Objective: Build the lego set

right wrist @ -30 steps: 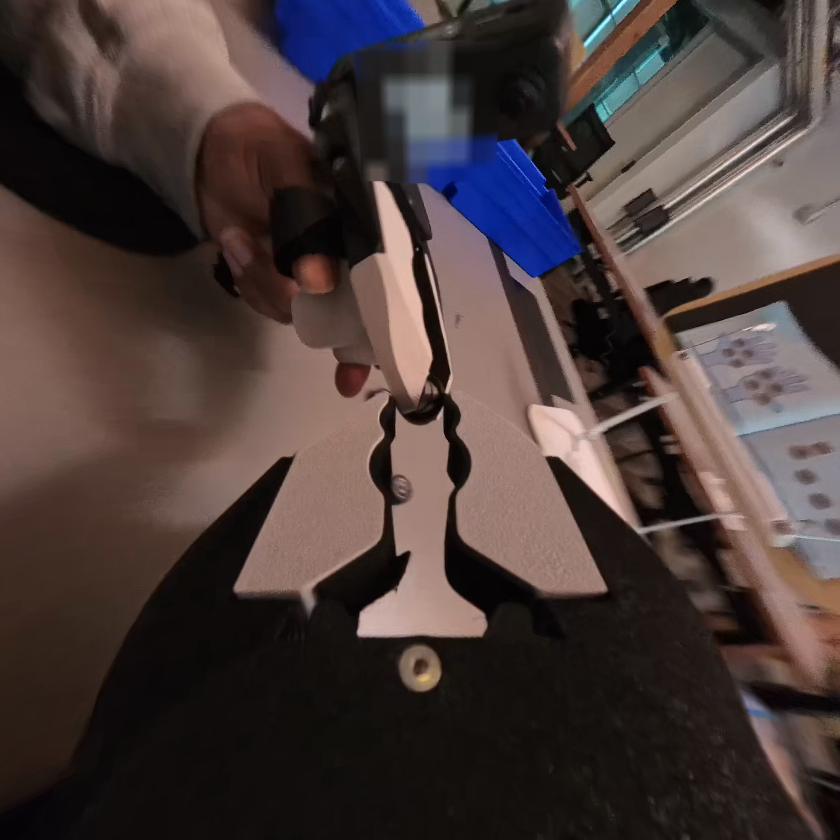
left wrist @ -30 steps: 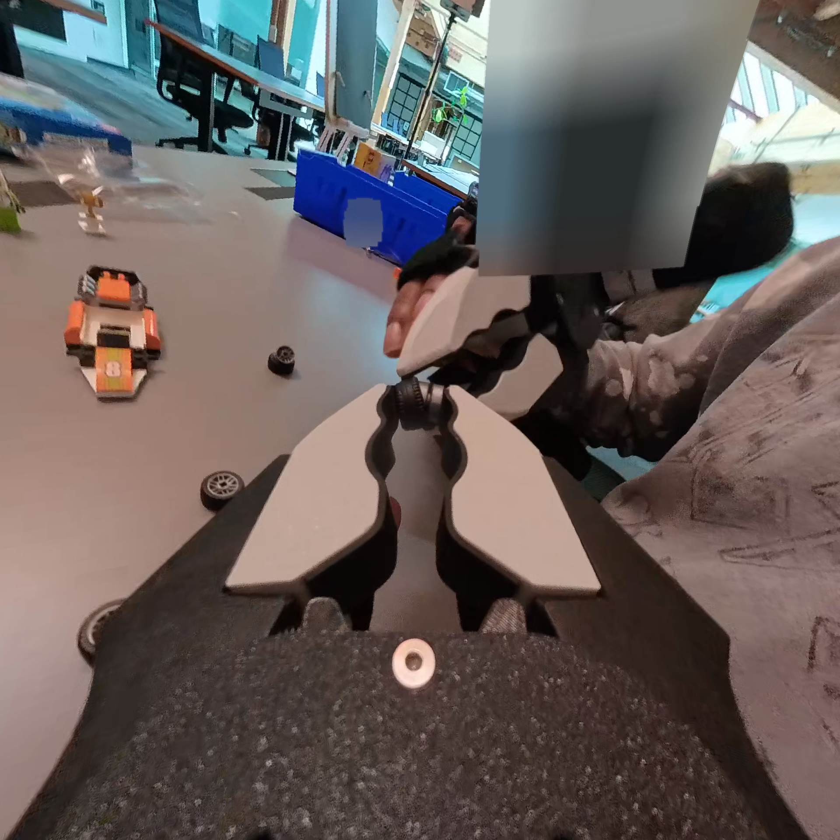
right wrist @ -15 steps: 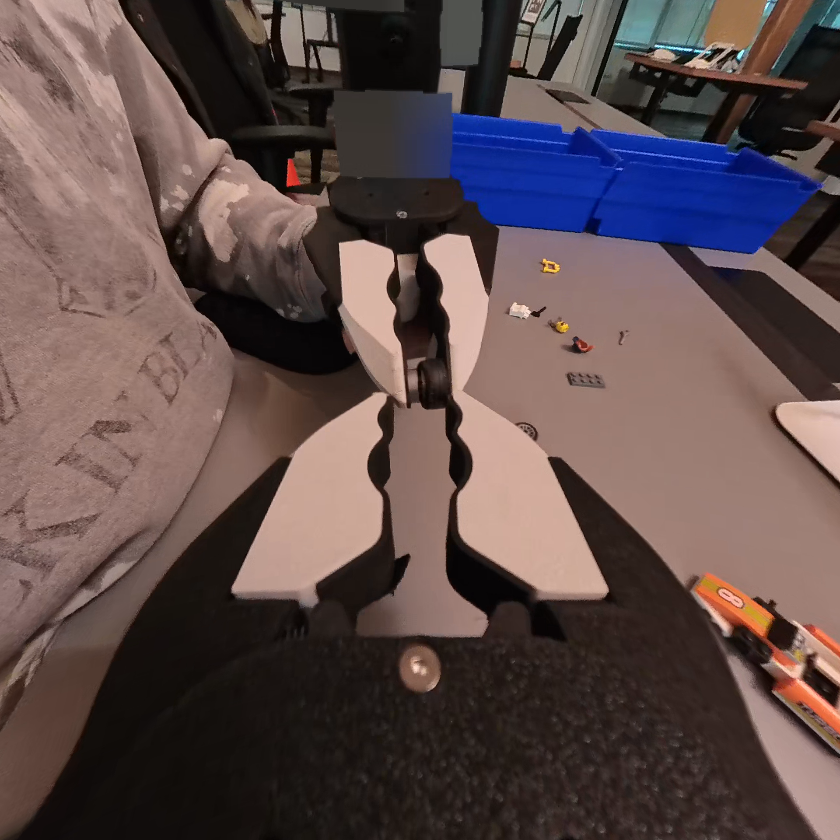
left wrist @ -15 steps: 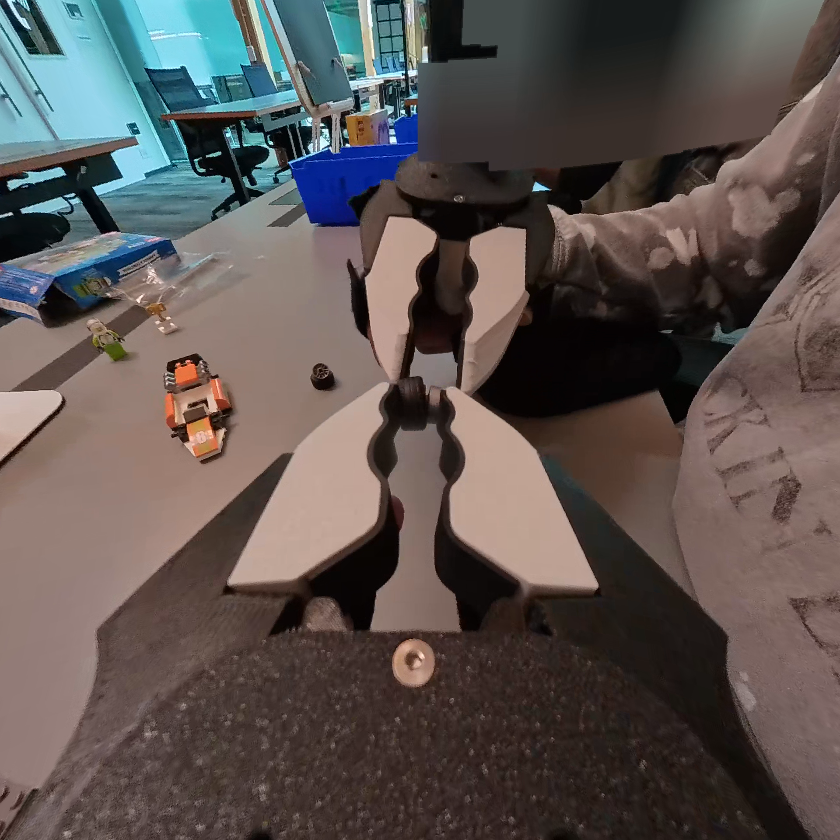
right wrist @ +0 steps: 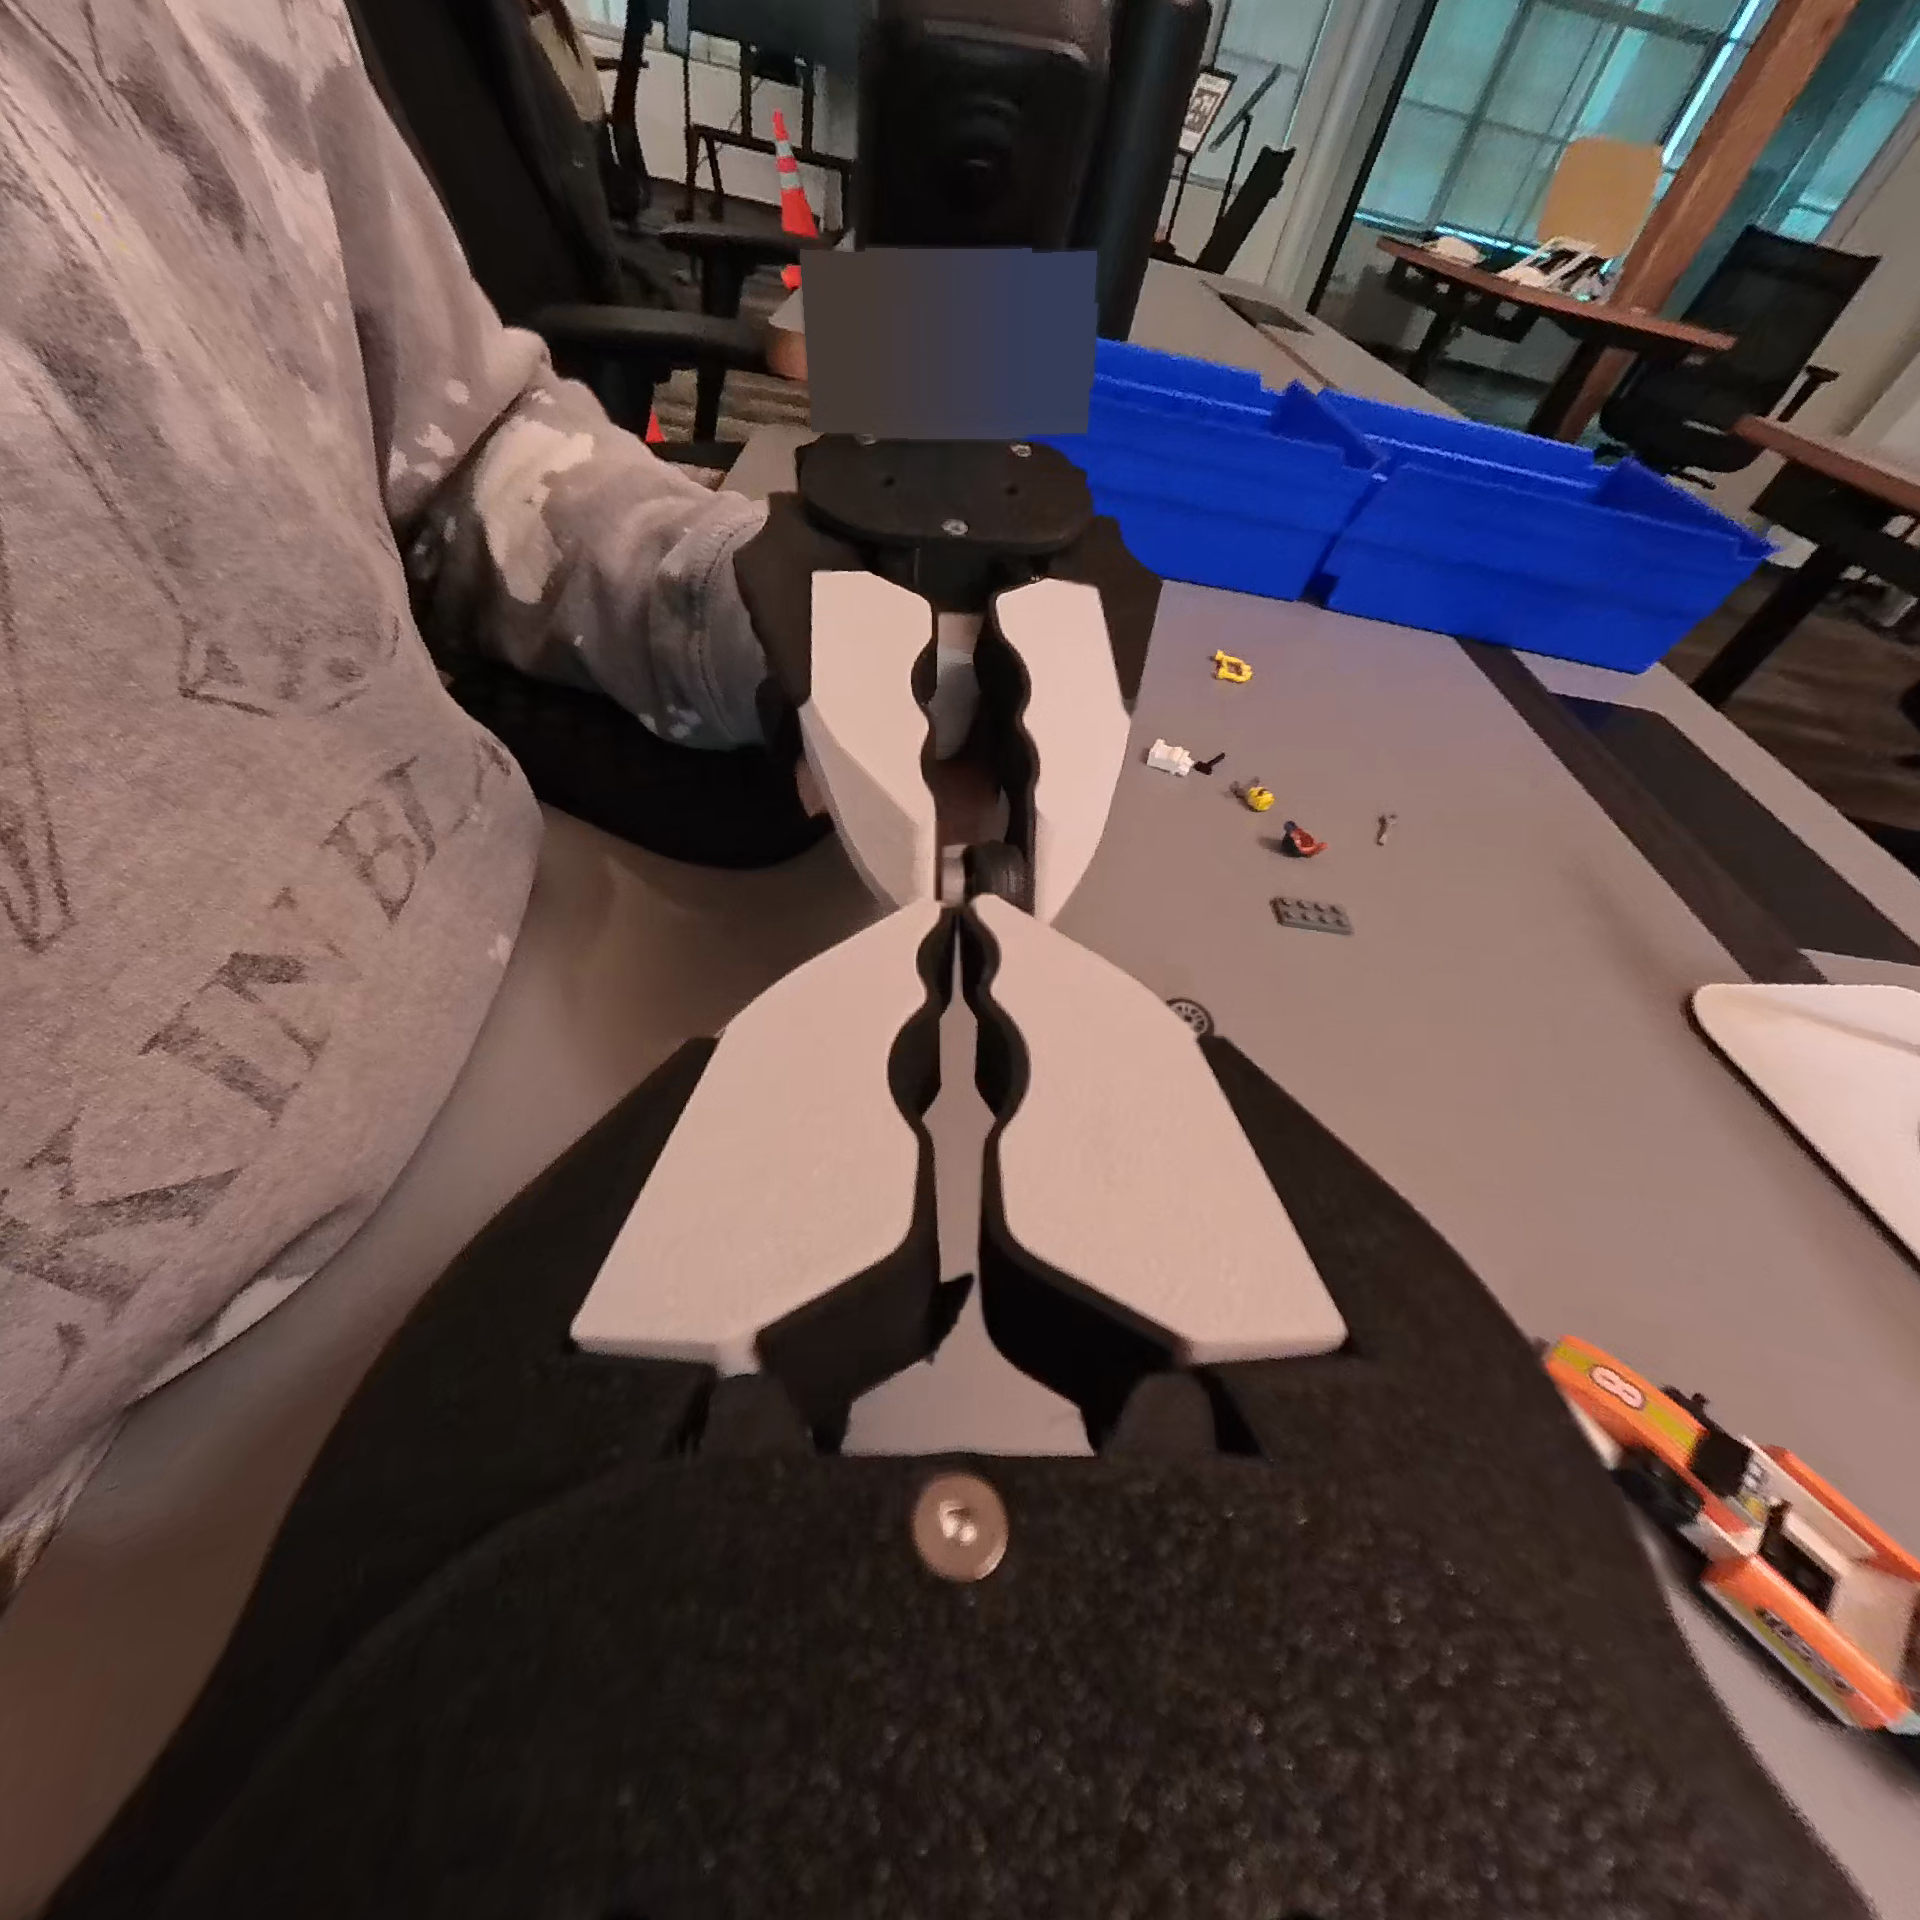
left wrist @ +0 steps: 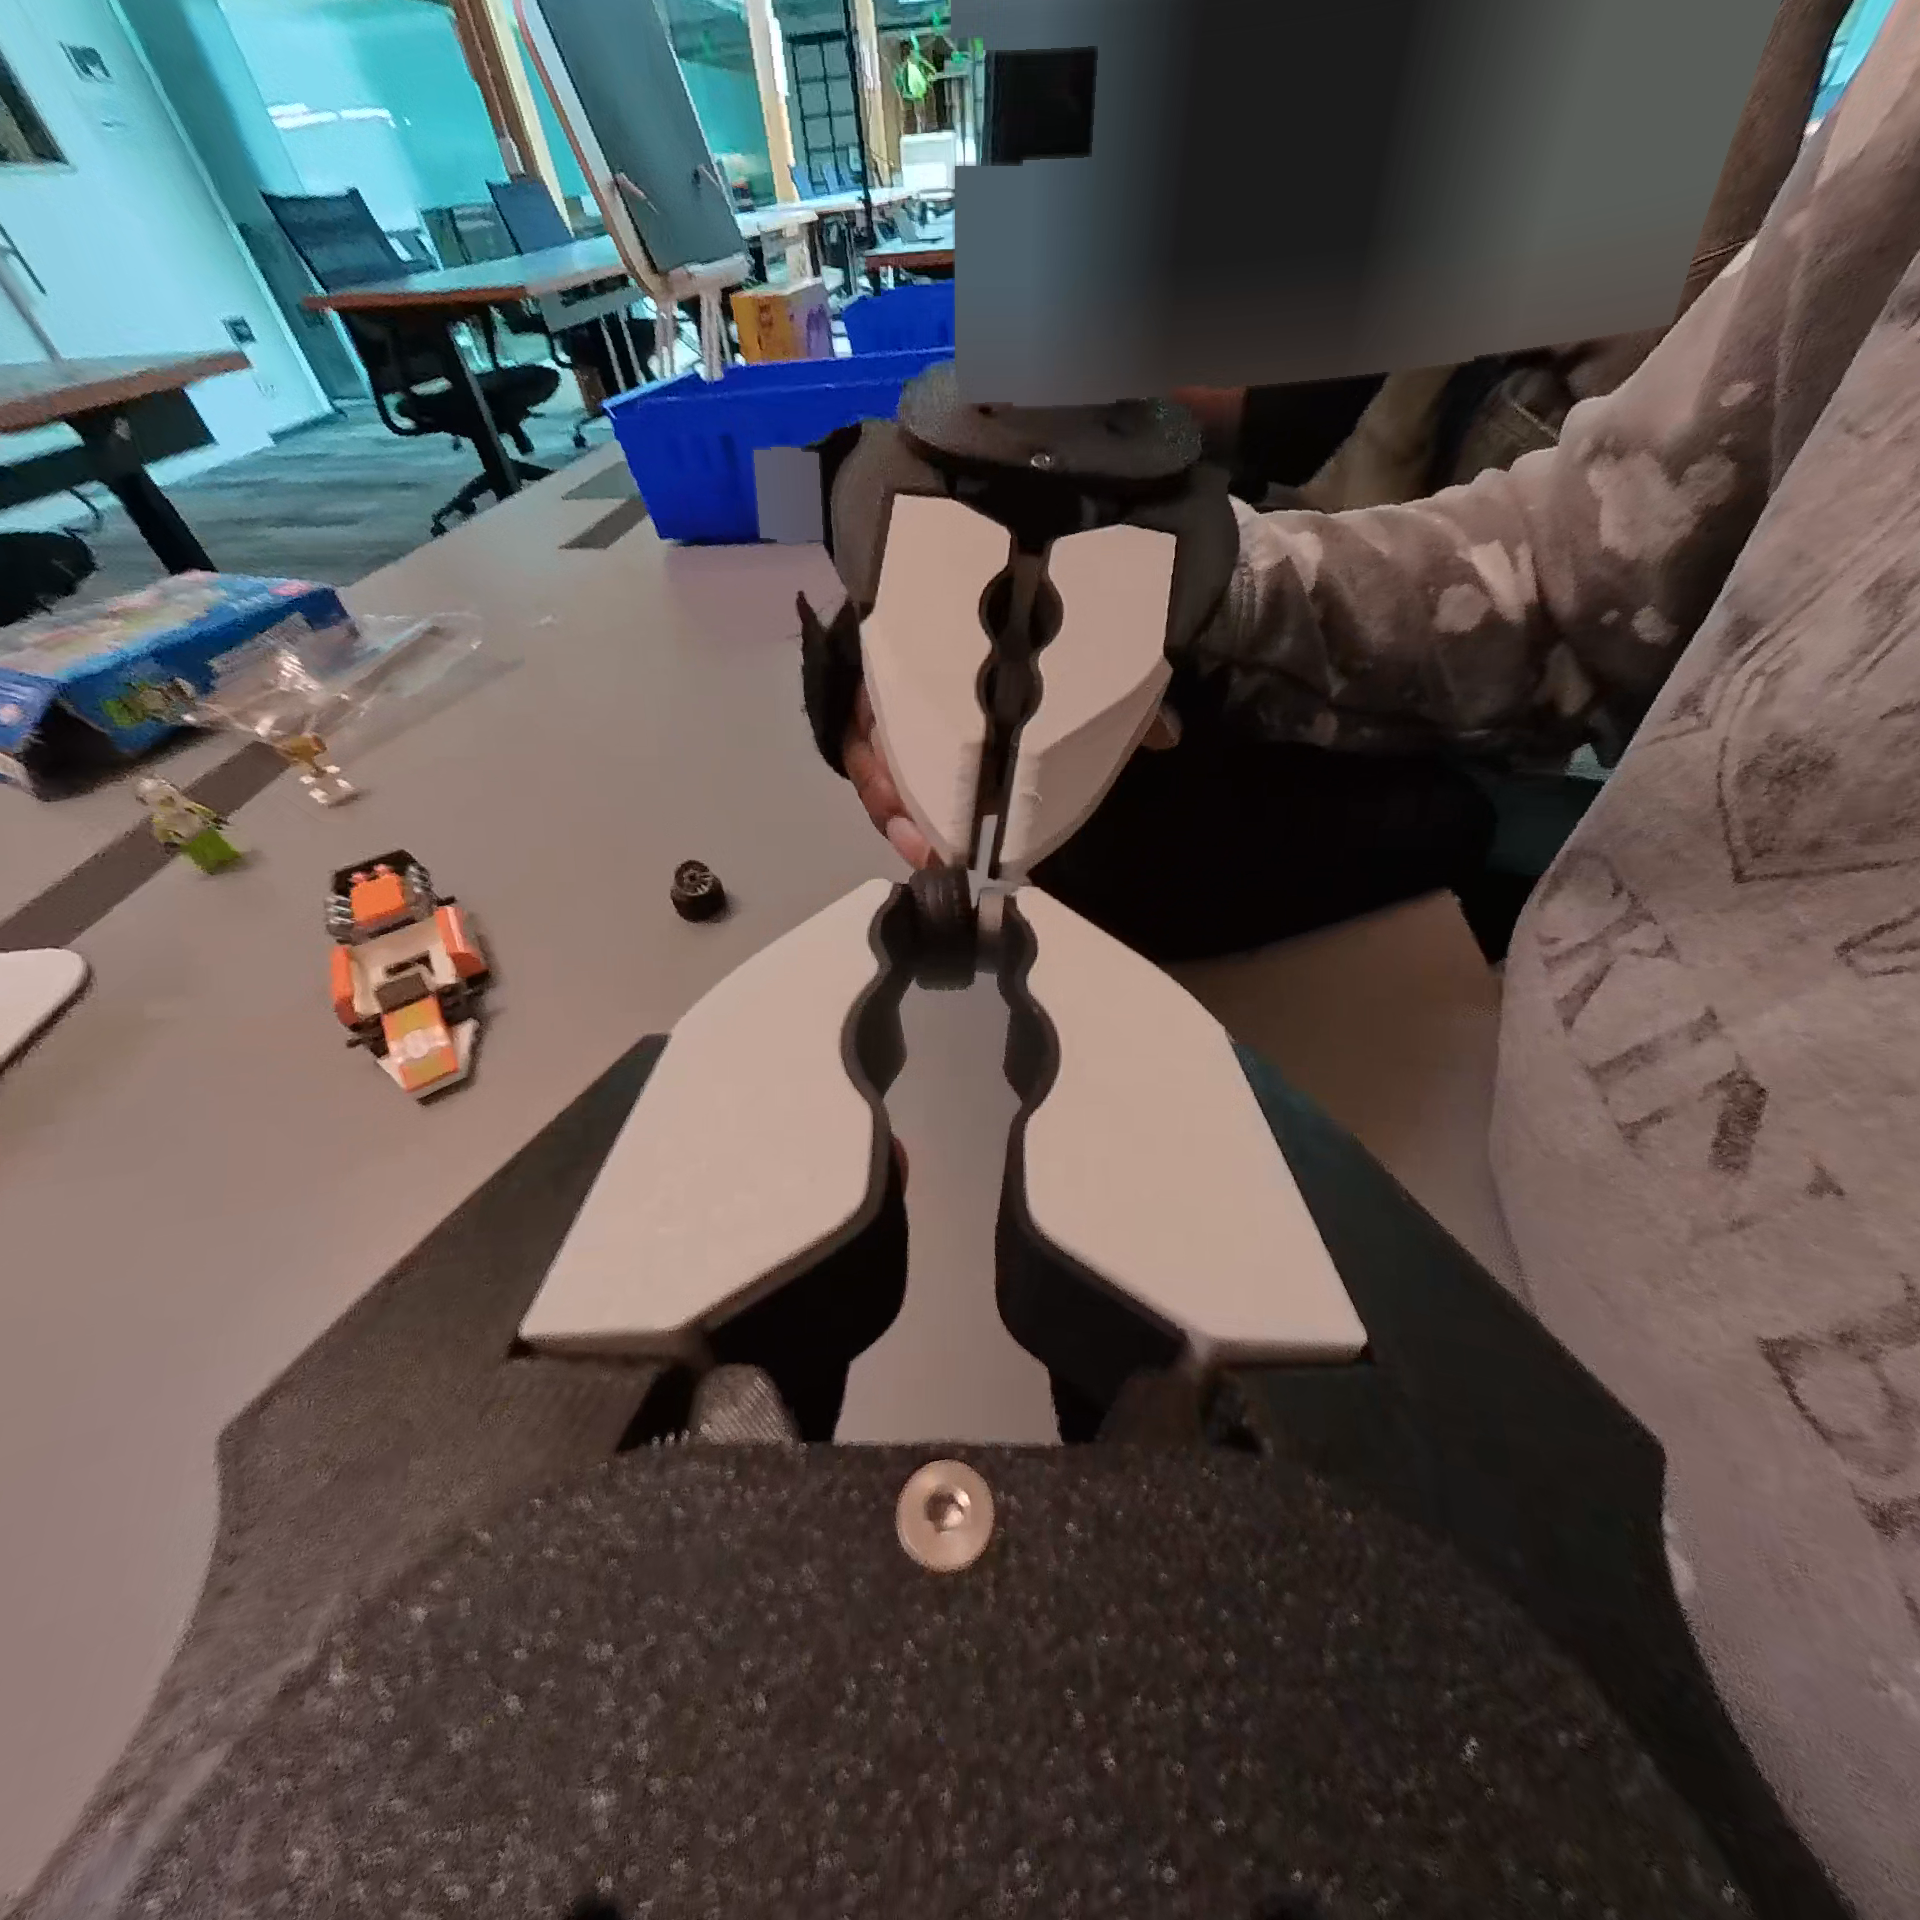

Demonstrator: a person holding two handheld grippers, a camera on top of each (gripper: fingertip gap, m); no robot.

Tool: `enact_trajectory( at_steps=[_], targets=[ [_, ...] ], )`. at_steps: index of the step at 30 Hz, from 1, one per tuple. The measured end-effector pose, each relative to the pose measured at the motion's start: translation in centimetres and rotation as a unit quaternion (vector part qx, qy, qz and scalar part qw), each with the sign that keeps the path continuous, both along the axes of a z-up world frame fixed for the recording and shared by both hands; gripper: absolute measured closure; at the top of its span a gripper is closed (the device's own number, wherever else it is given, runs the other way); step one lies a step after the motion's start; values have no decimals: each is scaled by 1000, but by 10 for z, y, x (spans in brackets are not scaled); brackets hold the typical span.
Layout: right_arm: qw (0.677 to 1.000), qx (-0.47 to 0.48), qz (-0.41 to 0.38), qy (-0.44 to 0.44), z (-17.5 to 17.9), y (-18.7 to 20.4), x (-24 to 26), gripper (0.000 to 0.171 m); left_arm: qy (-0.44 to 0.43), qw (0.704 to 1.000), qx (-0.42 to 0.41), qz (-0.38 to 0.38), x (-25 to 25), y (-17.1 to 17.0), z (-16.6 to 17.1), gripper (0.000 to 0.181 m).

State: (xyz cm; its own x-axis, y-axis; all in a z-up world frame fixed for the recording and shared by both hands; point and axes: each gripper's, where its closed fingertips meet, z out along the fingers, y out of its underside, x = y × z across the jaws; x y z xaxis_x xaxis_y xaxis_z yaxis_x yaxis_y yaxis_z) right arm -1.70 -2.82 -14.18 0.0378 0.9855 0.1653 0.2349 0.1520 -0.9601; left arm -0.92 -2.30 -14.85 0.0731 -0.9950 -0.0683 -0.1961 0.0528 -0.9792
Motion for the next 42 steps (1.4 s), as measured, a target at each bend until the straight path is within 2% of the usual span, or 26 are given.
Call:
enact_trajectory(
  at_steps=[5,10,18,23,28,37,42],
  targets=[
    [1000,-23,-6,-3,-5,4,0,152,18,999,29,1,1,-2,-8,165],
    [997,-73,28,-3,-11,-3,2,144,8,998,59,-9,4,-8,-7,165],
    [996,-91,11,22,-12,8,7,149,27,1000,9,1,5,0,-22,165],
    [995,-75,-22,-54,-42,18,7,149,115,990,-74,25,3,12,-60,165],
    [988,-62,-35,-140,-74,20,8,149,206,970,-126,22,0,8,-95,164],
    [978,-52,-20,-203,-99,13,5,149,233,967,-103,3,-7,2,-94,148],
    [976,-33,24,-216,-103,0,2,146,257,963,-75,-21,-22,-5,-90,150]
  ],
)
